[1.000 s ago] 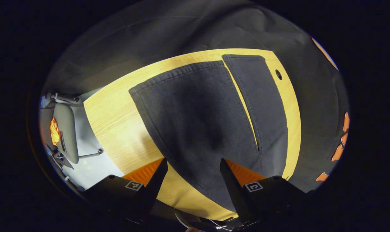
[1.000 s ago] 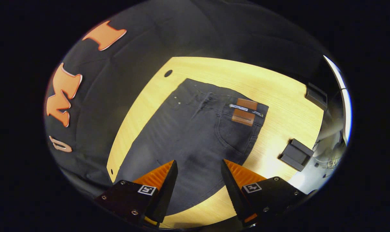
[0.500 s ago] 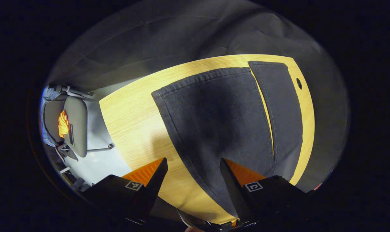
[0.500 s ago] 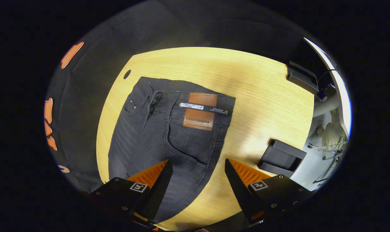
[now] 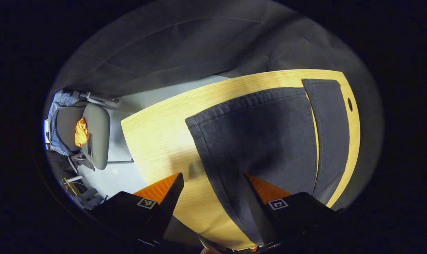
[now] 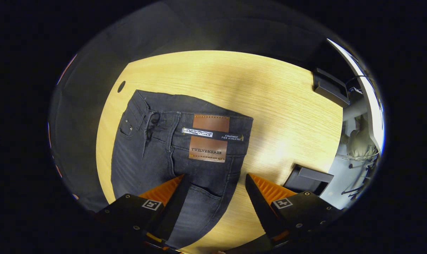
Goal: Grasp the waist and the cuffs of the jeans and fold them to make the two legs overlap; first hold the waist and fold one-third of the jeans toward the cuffs, then hold the cuffs and fold the remaining one-third in the same direction to finish folding.
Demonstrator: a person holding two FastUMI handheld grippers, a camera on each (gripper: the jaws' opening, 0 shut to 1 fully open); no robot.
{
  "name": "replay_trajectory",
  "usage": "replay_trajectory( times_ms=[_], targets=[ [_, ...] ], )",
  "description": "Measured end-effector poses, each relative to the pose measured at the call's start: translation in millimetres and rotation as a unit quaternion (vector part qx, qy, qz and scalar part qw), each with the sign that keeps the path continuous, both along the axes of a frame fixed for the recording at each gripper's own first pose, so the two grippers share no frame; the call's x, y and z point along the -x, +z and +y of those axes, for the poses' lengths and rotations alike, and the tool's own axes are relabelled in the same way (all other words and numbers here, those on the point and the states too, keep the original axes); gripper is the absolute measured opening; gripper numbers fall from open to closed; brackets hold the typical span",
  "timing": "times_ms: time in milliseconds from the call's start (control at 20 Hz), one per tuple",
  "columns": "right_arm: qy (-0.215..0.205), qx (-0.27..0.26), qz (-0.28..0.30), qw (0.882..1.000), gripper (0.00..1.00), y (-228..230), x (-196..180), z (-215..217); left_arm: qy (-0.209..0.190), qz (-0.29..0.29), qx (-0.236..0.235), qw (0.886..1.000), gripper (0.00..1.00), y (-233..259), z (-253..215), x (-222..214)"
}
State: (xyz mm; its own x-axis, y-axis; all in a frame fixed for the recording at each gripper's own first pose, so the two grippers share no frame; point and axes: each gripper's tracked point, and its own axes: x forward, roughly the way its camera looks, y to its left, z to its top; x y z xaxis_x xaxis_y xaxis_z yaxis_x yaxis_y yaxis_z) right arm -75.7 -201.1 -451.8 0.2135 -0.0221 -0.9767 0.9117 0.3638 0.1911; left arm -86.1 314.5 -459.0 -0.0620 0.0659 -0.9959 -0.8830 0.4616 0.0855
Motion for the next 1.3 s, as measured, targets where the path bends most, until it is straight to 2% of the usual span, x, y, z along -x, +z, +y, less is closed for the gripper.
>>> replay_trajectory(
  times_ms=[150, 300, 450, 550, 650, 700, 750, 800, 900, 950, 1000, 1050, 1100, 1300],
  targets=[
    [-0.006, 0.005, 0.029, 1.0, 0.97, -1.9, -0.2, -0.5, 0.015, 0.01, -0.008, 1.0, 0.98, -4.5, 4.6, -2.2],
    [-0.002, 0.008, 0.062, 0.998, 0.95, -4.8, -1.9, 0.5, 0.013, 0.005, -0.008, 1.0, 0.97, -11.0, 4.7, -11.6],
    [0.006, 0.009, 0.095, 0.995, 0.91, -7.6, 5.9, -2.9, 0.021, 0.011, 0.011, 1.0, 0.97, -9.9, 3.4, -14.6],
    [0.007, 0.003, 0.092, 0.996, 0.67, -8.0, 6.0, -2.6, 0.023, 0.012, 0.012, 1.0, 0.98, -12.9, 3.3, -16.0],
    [0.011, -0.007, 0.077, 0.997, 0.6, -8.2, 3.7, -3.8, 0.003, 0.008, 0.005, 1.0, 0.94, -12.0, 3.6, -24.3],
    [0.002, -0.018, 0.068, 0.997, 0.43, -9.6, 0.0, -3.1, -0.011, 0.004, -0.001, 1.0, 0.77, -10.9, 2.1, -30.7],
    [-0.008, -0.034, 0.051, 0.998, 0.36, -10.3, -5.4, -1.1, -0.026, 0.0, -0.007, 1.0, 0.6, -12.2, -0.9, -40.1],
    [-0.016, -0.047, 0.04, 0.998, 0.22, -7.5, -6.6, -0.8, -0.034, -0.01, -0.017, 0.999, 0.43, -12.4, -4.2, -46.2],
    [-0.026, -0.074, 0.001, 0.997, 0.17, -8.3, -7.0, -0.8, -0.047, -0.016, -0.041, 0.998, 0.1, -9.4, -8.8, -48.4],
    [-0.032, -0.086, -0.022, 0.996, 0.17, -9.4, -9.1, 0.9, -0.061, -0.022, -0.045, 0.997, 0.1, -9.3, -10.0, -49.1],
    [-0.035, -0.098, -0.041, 0.994, 0.11, -8.8, -9.3, 0.8, -0.083, -0.033, -0.041, 0.995, 0.1, -7.6, -11.8, -50.1],
    [-0.038, -0.101, -0.057, 0.992, 0.08, -10.0, -9.6, 2.1, -0.081, -0.052, -0.03, 0.995, 0.1, -9.9, -19.8, -49.7],
    [-0.043, -0.106, -0.069, 0.991, 0.08, -6.3, -10.5, 3.1, -0.085, -0.068, -0.025, 0.994, 0.01, -4.5, -20.4, -62.2],
    [-0.027, -0.101, -0.09, 0.99, 0.05, 2.1, -8.3, -4.1, -0.064, -0.111, -0.017, 0.992, 0.01, 0.0, -20.1, -62.9]
  ],
)
